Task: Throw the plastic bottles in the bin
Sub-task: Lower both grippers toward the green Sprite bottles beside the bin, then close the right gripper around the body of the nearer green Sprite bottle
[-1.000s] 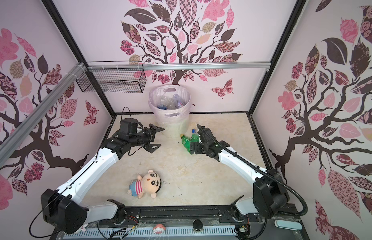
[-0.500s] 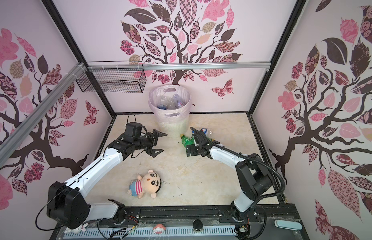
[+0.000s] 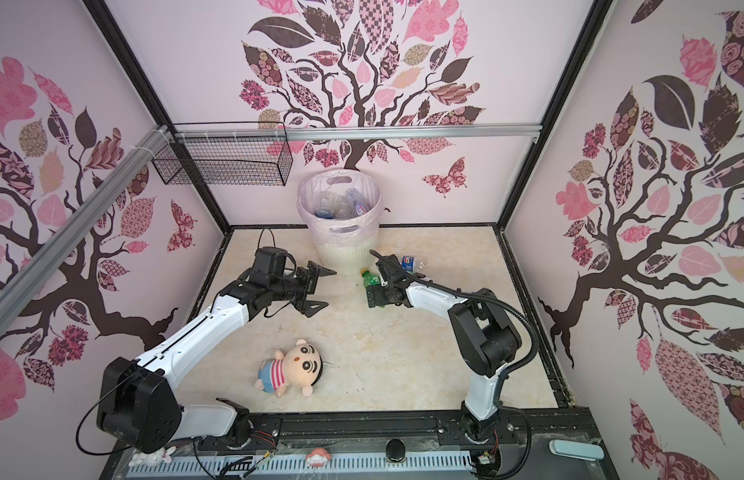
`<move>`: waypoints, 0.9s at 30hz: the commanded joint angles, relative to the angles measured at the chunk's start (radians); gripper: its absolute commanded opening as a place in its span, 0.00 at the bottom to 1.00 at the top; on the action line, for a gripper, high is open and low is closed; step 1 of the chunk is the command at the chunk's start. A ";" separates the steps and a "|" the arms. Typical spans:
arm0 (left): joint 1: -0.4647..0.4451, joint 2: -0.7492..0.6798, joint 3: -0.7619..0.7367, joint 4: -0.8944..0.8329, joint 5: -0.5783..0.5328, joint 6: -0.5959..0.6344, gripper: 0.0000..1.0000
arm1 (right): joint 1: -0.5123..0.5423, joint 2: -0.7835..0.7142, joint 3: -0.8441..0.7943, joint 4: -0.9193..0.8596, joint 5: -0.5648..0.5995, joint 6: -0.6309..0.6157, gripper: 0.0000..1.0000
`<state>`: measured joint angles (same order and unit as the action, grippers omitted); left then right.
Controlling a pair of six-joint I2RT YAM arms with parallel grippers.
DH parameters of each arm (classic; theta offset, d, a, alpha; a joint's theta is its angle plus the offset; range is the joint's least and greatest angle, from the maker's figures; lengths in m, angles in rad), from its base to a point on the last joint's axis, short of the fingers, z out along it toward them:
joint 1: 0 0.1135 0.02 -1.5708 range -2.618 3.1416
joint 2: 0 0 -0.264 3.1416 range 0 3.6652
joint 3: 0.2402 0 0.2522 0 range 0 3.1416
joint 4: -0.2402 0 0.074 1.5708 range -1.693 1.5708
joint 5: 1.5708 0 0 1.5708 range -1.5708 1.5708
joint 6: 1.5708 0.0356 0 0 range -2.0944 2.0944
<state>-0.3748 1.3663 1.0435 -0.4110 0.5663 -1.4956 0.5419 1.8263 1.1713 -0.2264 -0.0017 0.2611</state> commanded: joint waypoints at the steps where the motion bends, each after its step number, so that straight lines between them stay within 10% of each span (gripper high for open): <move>1: -0.003 0.008 0.015 -0.030 0.010 0.007 0.97 | 0.002 0.042 0.046 0.011 -0.005 -0.011 0.90; 27: 0.000 0.031 0.030 -0.019 0.003 0.000 0.97 | 0.071 0.003 -0.039 0.005 -0.119 0.038 0.50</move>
<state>-0.3748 1.3960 1.0451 -0.4480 0.5694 -1.4929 0.5949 1.8683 1.1637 -0.1761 -0.1017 0.2878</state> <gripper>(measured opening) 0.972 0.618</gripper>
